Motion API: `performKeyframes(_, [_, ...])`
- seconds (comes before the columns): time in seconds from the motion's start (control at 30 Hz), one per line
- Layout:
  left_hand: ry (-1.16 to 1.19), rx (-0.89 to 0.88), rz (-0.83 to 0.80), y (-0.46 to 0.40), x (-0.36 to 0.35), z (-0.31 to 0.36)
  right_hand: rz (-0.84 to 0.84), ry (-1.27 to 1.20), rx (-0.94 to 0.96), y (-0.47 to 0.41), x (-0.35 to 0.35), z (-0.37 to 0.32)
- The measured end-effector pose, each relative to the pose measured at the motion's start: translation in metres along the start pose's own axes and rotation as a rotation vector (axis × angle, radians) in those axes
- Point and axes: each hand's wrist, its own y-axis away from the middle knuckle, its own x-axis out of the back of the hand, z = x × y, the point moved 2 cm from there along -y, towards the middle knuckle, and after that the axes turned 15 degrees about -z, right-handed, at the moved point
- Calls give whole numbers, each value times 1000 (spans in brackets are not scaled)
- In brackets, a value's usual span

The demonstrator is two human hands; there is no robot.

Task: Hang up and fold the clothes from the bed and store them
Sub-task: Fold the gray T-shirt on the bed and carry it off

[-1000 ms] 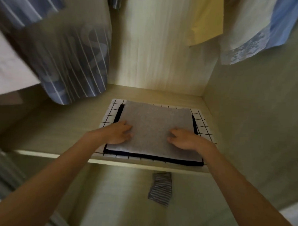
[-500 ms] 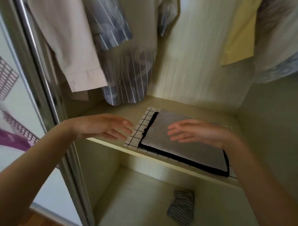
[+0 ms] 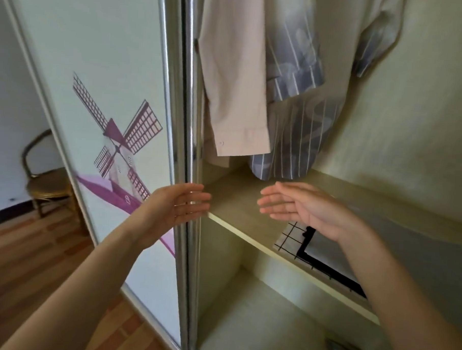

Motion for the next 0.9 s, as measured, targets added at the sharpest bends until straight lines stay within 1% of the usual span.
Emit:
performKeyframes(0.07, [-73,-35,100,0,10,-2,45,-18,56,-24,-15,-7])
performKeyframes(0.1, [-108,-51,119,-1,13,-2,67,-24,85,-36,-22,-10])
performKeyframes(0.3, [-305,-51,100,-14,11,0,225,-49,184,-99,-57,-30])
performKeyframes(0.43, [-446,-68,145,-28,12,-11,279,28,207,-128,-76,-37])
performKeyframes(0.57, [-562,-132,182,-39,4,-20,314,86,241,-152,-88,-36])
performKeyframes(0.63, [-575,-147,213,-44,-1,-24,345,107,255,-164,-92,-35])
performKeyframes(0.8, [-557,-260,361,-55,-6,-41,530,255,301,-186,-98,-28])
performKeyframes(0.9, [-533,-314,432,-60,-7,-47,538,294,299,-187,-97,-26])
